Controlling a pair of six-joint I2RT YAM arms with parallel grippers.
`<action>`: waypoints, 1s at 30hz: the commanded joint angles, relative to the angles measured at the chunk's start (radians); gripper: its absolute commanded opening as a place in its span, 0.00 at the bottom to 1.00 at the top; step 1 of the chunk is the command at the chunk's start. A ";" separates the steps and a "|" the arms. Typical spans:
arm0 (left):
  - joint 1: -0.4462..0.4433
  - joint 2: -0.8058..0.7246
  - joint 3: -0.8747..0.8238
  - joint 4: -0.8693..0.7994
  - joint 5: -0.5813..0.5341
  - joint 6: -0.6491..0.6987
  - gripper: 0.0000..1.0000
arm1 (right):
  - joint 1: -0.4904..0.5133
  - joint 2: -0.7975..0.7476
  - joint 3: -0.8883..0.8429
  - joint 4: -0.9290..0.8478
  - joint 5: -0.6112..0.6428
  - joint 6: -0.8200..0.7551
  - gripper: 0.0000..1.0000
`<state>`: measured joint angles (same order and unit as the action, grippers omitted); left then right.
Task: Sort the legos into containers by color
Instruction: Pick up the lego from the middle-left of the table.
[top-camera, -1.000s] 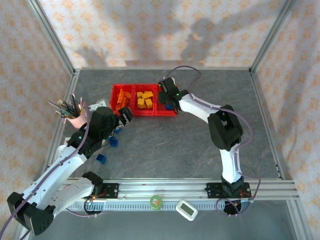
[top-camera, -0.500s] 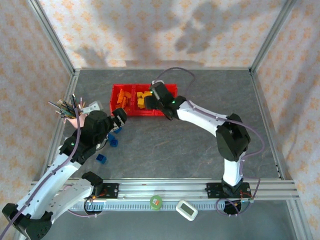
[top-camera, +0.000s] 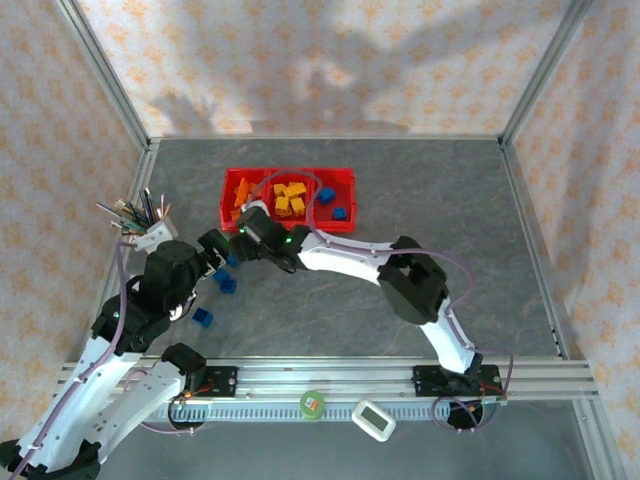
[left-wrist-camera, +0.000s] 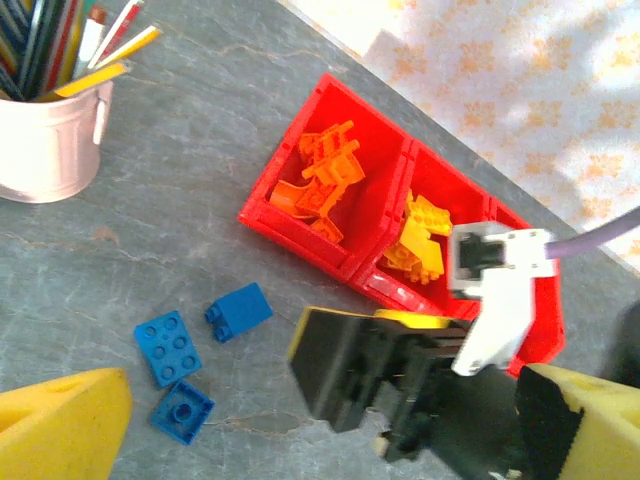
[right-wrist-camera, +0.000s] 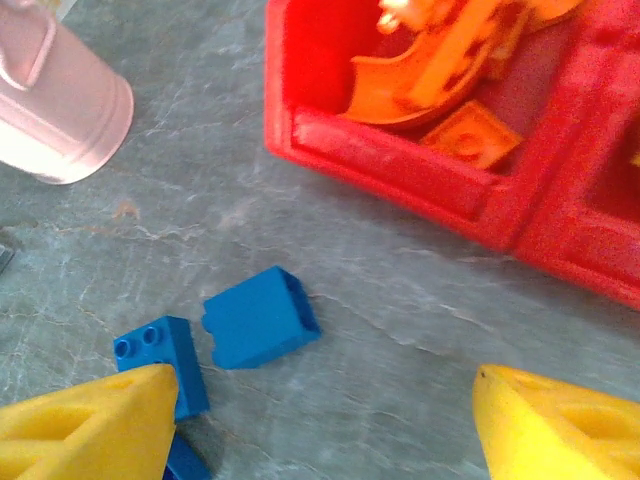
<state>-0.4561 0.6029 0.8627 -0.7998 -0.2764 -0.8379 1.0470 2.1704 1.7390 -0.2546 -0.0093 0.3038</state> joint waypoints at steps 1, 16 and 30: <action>0.004 -0.018 0.040 -0.089 -0.066 -0.032 1.00 | 0.010 0.069 0.083 -0.006 0.012 -0.003 0.79; 0.004 -0.022 0.030 -0.095 -0.089 -0.053 1.00 | 0.012 0.328 0.325 -0.057 -0.030 -0.200 0.86; 0.004 -0.003 0.027 -0.062 -0.066 -0.045 1.00 | 0.013 0.343 0.356 -0.090 -0.034 -0.253 0.50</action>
<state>-0.4561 0.5972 0.8829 -0.8707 -0.3302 -0.8749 1.0588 2.5114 2.0739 -0.3111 -0.0494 0.0673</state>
